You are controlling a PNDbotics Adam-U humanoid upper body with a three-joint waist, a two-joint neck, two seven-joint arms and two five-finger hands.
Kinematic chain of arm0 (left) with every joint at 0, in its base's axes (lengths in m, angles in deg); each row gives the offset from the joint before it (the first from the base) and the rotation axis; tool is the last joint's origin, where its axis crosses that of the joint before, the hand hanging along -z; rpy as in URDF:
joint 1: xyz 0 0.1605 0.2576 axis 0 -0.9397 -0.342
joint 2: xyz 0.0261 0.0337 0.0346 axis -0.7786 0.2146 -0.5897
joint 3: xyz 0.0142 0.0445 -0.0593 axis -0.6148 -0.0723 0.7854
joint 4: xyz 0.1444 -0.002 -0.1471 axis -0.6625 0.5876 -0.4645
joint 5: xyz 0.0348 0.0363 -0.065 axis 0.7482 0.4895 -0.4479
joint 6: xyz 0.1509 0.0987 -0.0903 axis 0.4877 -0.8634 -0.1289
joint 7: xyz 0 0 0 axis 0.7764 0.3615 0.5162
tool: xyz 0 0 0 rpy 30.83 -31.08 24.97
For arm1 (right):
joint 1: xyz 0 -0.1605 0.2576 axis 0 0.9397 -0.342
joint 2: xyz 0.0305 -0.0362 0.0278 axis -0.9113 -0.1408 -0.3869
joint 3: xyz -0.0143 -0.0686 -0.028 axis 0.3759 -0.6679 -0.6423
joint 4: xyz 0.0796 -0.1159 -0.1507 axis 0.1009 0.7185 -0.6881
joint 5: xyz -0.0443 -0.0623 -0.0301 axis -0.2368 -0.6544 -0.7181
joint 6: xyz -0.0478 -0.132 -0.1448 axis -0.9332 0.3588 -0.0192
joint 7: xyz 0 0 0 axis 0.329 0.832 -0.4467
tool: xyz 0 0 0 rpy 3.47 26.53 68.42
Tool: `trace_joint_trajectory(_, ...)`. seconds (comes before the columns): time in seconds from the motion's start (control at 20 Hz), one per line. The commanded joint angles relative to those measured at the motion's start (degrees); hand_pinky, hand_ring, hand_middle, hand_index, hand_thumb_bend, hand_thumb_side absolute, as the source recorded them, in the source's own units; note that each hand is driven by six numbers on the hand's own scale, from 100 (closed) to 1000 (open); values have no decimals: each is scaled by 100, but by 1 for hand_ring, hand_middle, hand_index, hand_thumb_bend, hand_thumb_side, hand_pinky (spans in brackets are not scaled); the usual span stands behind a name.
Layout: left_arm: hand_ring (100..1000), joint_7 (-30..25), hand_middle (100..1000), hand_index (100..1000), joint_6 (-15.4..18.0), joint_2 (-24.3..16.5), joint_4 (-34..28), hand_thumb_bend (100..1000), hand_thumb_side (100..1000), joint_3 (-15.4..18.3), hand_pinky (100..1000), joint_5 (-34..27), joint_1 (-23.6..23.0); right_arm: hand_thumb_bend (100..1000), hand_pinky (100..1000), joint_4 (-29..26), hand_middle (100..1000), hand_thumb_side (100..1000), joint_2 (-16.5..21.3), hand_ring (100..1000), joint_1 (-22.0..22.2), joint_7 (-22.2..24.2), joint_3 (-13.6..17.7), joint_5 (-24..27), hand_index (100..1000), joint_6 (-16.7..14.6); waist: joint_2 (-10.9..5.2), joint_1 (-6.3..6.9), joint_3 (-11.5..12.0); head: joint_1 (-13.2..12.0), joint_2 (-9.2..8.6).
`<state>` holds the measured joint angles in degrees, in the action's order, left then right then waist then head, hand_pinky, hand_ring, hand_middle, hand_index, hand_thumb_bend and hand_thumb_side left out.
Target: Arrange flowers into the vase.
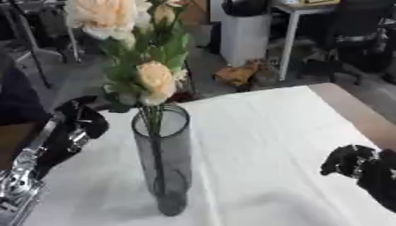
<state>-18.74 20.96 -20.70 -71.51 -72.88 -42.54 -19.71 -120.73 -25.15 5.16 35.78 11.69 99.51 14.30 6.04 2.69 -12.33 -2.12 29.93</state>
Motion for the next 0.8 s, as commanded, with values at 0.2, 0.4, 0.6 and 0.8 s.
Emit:
trace_joint_trajectory(0.2, 725, 220, 556, 863, 437, 23, -101, 1000, 770, 183, 730, -303, -112, 731, 680, -97, 593, 746, 96, 659, -69, -40, 66, -47, 669, -10, 9, 29, 29, 56, -68)
trace_joint_trajectory(0.4, 725, 367, 557, 865, 640, 77, -28, 1000, 802, 209, 727, -413, -177, 732, 680, -101, 593, 745, 93, 659, -65, -44, 73, -34, 669, -10, -8, 16, 53, 78, -75)
trace_joint_trajectory(0.6, 725, 434, 557, 865, 721, 87, 17, 1000, 802, 203, 727, -433, -188, 732, 680, -100, 593, 745, 94, 659, -62, -53, 76, -28, 669, -12, -13, 11, 56, 87, -77)
trace_joint_trajectory(0.8, 725, 441, 557, 865, 735, 87, 29, 1000, 802, 200, 727, -435, -188, 732, 680, -100, 593, 745, 94, 659, -62, -54, 75, -28, 669, -12, -13, 10, 56, 87, -77)
